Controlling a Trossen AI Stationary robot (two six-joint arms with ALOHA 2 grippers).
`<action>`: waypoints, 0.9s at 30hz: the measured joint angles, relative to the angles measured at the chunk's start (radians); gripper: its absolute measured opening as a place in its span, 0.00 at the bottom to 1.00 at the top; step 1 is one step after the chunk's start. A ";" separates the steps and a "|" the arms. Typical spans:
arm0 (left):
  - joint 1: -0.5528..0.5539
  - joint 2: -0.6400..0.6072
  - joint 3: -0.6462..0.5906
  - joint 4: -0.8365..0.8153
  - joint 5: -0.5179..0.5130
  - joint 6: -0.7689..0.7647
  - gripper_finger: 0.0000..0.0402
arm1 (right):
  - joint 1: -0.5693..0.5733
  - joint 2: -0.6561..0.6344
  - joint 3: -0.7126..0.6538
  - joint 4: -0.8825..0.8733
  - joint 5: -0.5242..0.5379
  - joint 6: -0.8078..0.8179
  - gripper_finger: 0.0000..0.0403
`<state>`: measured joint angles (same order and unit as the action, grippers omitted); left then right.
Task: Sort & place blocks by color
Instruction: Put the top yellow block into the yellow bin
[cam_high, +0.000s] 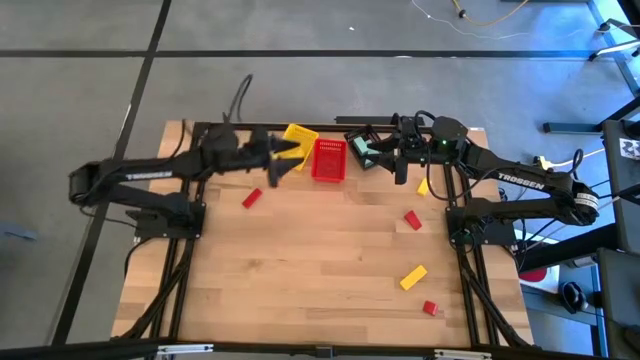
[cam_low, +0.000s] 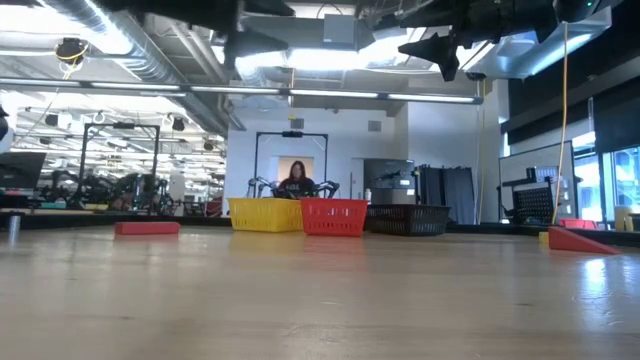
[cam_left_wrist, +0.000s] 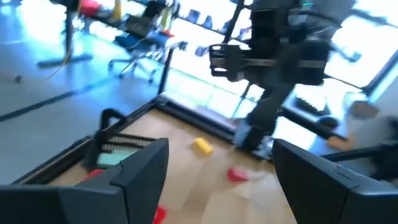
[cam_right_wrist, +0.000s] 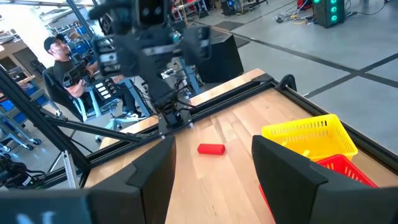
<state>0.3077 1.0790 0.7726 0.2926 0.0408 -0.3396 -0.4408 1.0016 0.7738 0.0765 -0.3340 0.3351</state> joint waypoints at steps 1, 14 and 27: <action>-0.012 -0.029 -0.039 0.034 0.014 0.000 0.69 | 0.000 0.000 0.000 0.000 0.000 0.000 0.53; -0.044 -0.166 -0.149 0.070 0.021 0.138 0.68 | 0.000 0.000 0.000 0.000 0.000 -0.001 0.53; -0.044 -0.166 -0.149 0.067 0.020 0.141 0.68 | 0.000 0.000 0.000 0.002 0.000 0.158 0.53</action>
<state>0.2634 0.9134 0.6239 0.3595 0.0608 -0.1989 -0.4412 1.0016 0.7738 0.0788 -0.3344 0.4933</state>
